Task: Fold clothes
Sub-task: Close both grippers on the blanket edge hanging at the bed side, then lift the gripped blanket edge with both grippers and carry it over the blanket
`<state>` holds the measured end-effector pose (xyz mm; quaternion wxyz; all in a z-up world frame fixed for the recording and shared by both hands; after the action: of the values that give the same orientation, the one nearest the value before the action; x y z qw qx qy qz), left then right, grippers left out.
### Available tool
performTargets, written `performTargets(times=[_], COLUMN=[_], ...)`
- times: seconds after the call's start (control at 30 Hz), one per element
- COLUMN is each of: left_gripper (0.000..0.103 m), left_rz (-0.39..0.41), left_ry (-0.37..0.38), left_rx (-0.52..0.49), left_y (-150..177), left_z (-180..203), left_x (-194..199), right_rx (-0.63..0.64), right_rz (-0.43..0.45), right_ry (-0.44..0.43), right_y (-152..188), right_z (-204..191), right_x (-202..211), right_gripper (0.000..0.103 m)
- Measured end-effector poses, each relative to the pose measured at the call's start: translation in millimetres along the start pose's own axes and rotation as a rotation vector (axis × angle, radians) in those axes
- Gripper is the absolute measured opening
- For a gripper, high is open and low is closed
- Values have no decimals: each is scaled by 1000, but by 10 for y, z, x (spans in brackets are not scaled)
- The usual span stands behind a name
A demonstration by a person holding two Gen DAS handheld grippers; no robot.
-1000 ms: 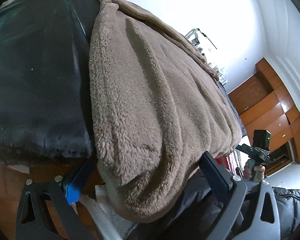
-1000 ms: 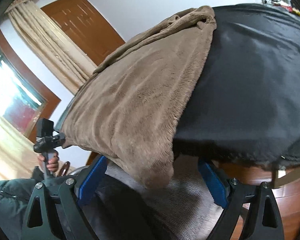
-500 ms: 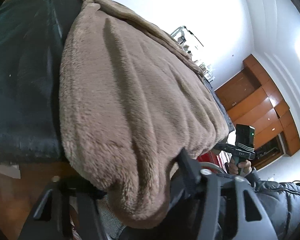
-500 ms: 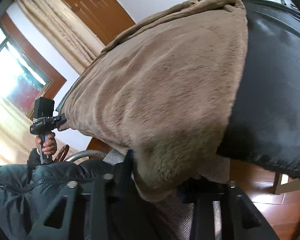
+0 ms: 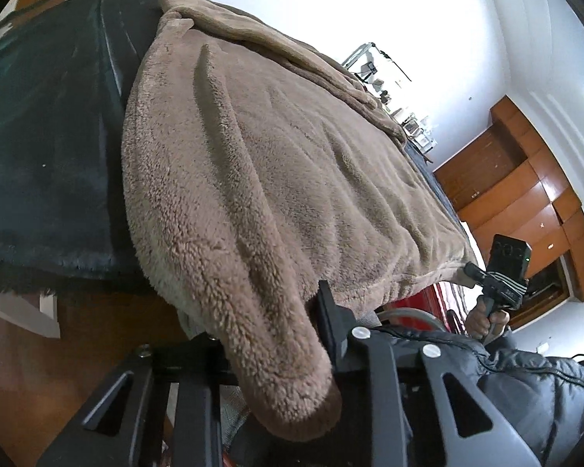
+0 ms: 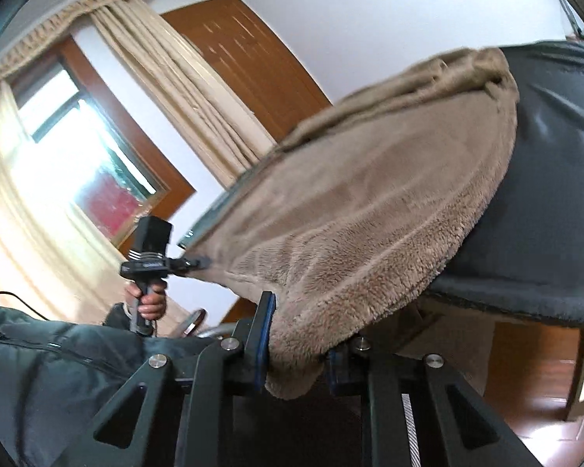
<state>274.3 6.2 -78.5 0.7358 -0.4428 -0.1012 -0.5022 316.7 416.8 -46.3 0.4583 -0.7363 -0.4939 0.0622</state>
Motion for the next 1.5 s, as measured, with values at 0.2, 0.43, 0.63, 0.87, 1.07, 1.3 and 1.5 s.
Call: performTargets(times=[0.2,0.43,0.63,0.87,1.07,1.3,1.5], left_gripper=[30,30,30,23,20,20,20], left_rz=[-35,-15,52,61,180,288,365], left_ry=[-11,-39,-54,-70,-57,-73,-40], left_rx=[53,21,4,44,72,28,40], left_y=[-40,-93,-205,-265,-446,-727,-965], left_z=[-36,128,226,136,163,289,331], left_x=[77,320,478,428,546,664,776], right_rx=[18,24,22,37,241,546,637], right_rz=[43,90,133,116,144,221,296], right_ry=[-48,-48,-39,70,309,559,698], right_y=[-83,-198,-327,-397,-441,-585,-764], right_z=[-133,-118,-129,-44,-214,-569,-641], right_x=[-16,46,65,-5,-40,-138,-163], right_gripper=[23,23,23,23,23,23,23])
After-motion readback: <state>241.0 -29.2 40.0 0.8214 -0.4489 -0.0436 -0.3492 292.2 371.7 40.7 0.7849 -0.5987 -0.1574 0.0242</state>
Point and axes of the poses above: each gripper's, at about its wrist camera, not at the fingertips, and x roughly against the way its jaws point, z to its right, y to its underside, the point moved 3 cm from there along -x, roughly the way its jaws point, and after that the axes turned 6 degrees about z, right-handed, at the moved point
